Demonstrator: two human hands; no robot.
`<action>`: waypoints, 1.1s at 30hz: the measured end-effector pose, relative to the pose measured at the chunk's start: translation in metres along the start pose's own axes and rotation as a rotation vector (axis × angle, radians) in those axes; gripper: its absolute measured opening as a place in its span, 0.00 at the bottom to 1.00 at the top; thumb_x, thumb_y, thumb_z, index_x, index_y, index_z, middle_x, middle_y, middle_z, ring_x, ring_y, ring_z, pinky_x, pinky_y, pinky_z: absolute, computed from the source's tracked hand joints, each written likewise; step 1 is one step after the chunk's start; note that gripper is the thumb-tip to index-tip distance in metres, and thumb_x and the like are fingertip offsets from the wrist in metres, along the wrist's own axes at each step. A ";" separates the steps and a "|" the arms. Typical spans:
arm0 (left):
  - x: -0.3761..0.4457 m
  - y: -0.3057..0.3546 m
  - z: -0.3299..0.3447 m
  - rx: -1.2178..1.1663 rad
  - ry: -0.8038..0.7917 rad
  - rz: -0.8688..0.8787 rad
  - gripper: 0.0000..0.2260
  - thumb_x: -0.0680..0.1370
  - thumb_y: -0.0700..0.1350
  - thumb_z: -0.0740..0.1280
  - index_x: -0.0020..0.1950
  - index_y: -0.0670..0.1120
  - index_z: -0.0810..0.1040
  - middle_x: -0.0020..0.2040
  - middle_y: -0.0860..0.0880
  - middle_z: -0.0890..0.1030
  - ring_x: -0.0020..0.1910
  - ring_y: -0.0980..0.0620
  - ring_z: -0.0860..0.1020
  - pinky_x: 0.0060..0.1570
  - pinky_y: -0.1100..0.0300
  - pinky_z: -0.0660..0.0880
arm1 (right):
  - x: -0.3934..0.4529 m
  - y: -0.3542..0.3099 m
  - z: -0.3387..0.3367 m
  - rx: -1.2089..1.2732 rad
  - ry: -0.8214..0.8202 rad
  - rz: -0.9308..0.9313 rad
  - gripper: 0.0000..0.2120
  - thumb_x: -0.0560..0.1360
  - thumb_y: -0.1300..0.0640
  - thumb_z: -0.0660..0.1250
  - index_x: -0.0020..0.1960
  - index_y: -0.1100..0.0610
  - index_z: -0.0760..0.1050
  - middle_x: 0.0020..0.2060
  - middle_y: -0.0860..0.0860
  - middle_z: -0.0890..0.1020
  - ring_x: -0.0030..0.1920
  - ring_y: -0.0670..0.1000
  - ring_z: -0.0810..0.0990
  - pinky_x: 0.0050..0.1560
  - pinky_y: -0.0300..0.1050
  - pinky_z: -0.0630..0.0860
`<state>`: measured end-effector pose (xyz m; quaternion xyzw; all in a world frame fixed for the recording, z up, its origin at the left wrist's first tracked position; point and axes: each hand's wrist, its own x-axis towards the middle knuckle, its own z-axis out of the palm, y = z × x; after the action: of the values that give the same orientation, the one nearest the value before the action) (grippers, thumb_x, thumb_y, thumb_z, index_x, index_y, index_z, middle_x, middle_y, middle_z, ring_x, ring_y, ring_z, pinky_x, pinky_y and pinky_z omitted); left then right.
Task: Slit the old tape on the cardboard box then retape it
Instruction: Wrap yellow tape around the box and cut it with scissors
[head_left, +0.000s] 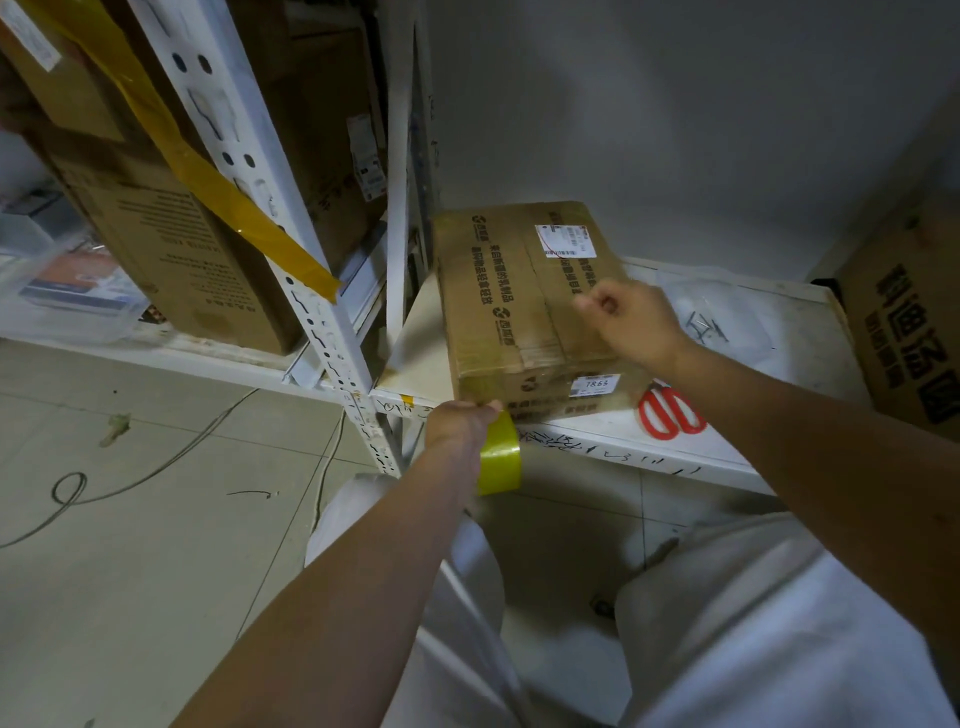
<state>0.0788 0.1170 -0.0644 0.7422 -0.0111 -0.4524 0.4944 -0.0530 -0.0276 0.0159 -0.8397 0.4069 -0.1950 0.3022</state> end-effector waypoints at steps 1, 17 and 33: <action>0.001 0.002 -0.001 0.018 0.029 0.011 0.17 0.74 0.49 0.72 0.59 0.45 0.77 0.58 0.44 0.81 0.59 0.44 0.79 0.62 0.46 0.73 | 0.000 0.010 -0.006 0.011 0.118 0.049 0.13 0.80 0.49 0.60 0.46 0.57 0.76 0.40 0.51 0.80 0.41 0.51 0.78 0.44 0.44 0.73; 0.008 0.006 -0.014 -0.024 0.042 0.056 0.10 0.73 0.40 0.73 0.41 0.48 0.72 0.46 0.45 0.80 0.55 0.42 0.79 0.62 0.44 0.74 | -0.031 0.128 0.032 -0.795 -0.204 0.440 0.19 0.78 0.42 0.57 0.51 0.55 0.76 0.35 0.49 0.74 0.39 0.51 0.76 0.36 0.42 0.70; -0.015 0.014 -0.028 0.047 -0.131 0.057 0.08 0.72 0.36 0.72 0.42 0.46 0.74 0.51 0.44 0.80 0.56 0.43 0.77 0.64 0.43 0.71 | -0.024 0.064 -0.046 0.214 0.375 0.338 0.08 0.67 0.50 0.75 0.37 0.48 0.76 0.38 0.54 0.82 0.43 0.57 0.82 0.49 0.58 0.80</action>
<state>0.0949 0.1372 -0.0415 0.7217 -0.0754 -0.4853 0.4879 -0.1298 -0.0551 0.0057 -0.6725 0.5671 -0.3358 0.3367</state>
